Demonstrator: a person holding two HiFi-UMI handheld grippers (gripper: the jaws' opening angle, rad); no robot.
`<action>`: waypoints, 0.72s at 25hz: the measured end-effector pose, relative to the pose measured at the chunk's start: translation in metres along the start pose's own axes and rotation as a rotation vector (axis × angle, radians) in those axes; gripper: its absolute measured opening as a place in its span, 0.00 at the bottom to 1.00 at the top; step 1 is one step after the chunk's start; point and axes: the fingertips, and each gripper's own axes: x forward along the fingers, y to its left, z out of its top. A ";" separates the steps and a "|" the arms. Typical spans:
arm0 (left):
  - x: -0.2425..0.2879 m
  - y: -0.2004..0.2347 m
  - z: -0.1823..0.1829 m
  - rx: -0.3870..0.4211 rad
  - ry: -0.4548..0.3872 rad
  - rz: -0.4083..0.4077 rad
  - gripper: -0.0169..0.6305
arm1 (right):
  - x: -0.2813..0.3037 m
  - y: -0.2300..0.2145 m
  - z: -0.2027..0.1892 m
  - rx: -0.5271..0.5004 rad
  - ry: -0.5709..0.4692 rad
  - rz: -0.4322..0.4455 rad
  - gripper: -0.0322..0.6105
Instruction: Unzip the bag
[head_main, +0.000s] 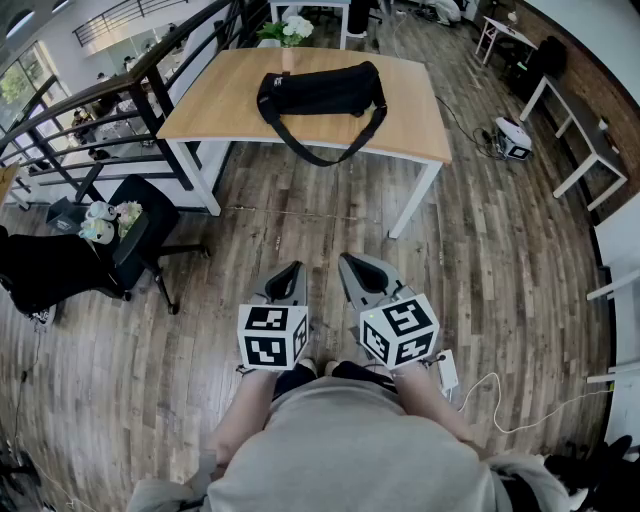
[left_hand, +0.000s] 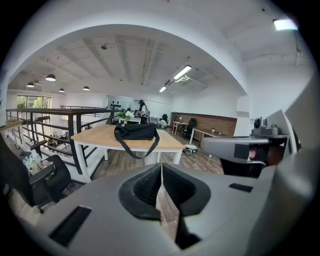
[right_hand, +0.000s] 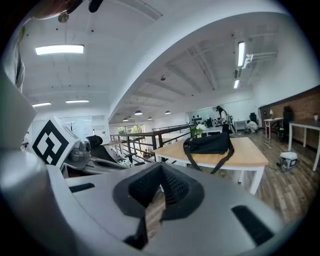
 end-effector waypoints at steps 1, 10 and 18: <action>0.000 0.002 0.001 -0.001 0.003 0.003 0.06 | 0.001 0.000 0.001 -0.008 -0.002 -0.002 0.06; -0.002 0.006 0.001 -0.002 0.008 0.000 0.06 | 0.005 0.006 -0.002 -0.029 0.012 -0.007 0.06; -0.003 0.001 0.003 0.023 -0.022 -0.057 0.06 | 0.005 0.010 -0.005 0.023 -0.005 0.003 0.06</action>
